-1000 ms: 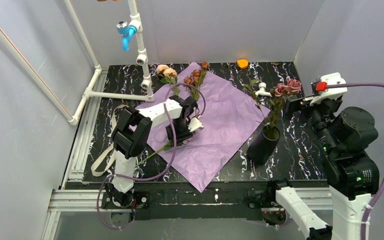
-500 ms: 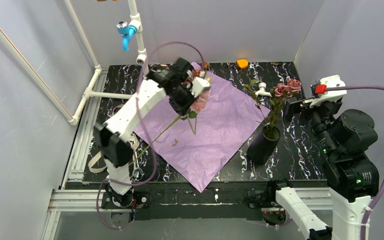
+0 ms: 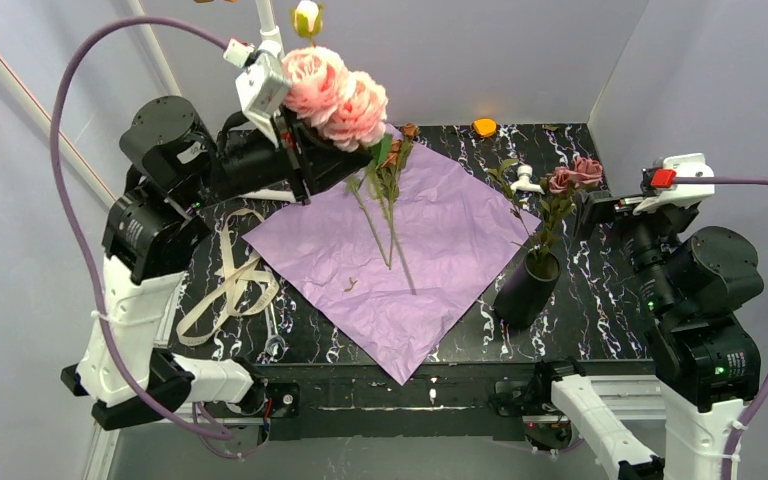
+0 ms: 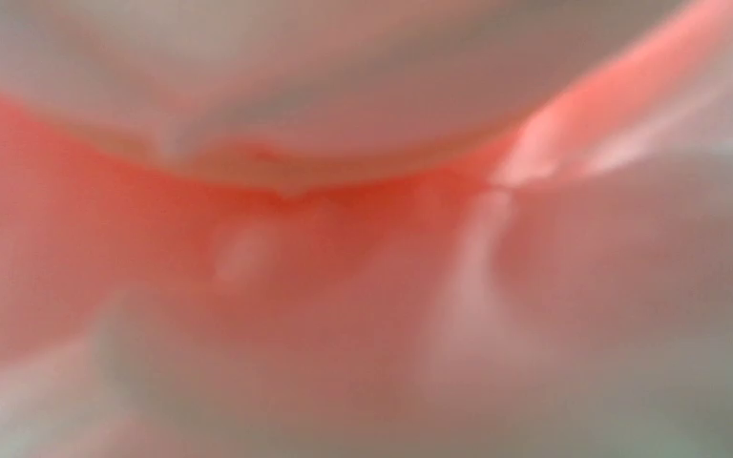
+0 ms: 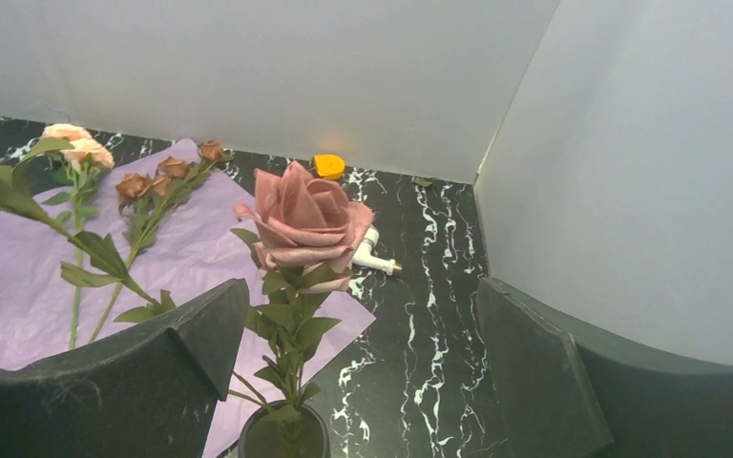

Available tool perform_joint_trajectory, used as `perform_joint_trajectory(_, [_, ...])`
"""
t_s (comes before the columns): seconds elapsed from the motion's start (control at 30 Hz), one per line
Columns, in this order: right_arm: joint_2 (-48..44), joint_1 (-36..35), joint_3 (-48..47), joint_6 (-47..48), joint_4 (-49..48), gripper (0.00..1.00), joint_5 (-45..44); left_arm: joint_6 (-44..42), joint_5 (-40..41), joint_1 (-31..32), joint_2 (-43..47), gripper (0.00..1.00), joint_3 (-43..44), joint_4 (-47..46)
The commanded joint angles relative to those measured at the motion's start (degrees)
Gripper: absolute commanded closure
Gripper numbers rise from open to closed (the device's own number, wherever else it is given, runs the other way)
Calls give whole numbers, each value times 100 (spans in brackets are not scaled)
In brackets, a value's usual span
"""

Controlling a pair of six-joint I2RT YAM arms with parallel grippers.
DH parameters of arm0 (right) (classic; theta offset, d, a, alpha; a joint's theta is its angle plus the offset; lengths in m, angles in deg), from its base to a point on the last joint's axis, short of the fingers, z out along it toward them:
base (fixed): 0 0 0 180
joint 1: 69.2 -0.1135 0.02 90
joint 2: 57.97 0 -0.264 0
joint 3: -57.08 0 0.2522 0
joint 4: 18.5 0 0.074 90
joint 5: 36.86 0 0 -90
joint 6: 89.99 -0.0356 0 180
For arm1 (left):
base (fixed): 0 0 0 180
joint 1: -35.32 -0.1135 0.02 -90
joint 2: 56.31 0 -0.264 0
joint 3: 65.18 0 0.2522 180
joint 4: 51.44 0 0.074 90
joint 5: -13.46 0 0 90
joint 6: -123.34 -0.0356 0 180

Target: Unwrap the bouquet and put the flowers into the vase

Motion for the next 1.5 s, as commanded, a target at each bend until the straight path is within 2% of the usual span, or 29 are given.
perform_joint_trajectory(0.0, [2, 79, -215, -164, -422, 2, -428, 1389, -493, 318, -698, 100, 237, -1630])
perform_joint_trajectory(0.27, [62, 382, -286, -429, -514, 2, -680, 1434, -30, 1512, -2034, 100, 2124, -2149])
perform_joint_trajectory(0.4, [58, 552, -326, -516, -507, 2, -616, 989, 423, 1961, -2288, 100, 2159, -2529])
perform_joint_trajectory(0.7, [-27, 710, -331, -508, -404, 2, -583, 332, 1075, 1980, -2651, 100, 2382, -2938])
perform_joint_trajectory(1.0, [-37, 713, -340, -461, -374, 2, -591, 50, 1054, 1979, -2782, 100, 1862, -2928])
perform_joint_trajectory(1.47, [-122, 722, -202, -393, -357, 1, -668, 470, 851, 1980, -2914, 100, 897, -2765])
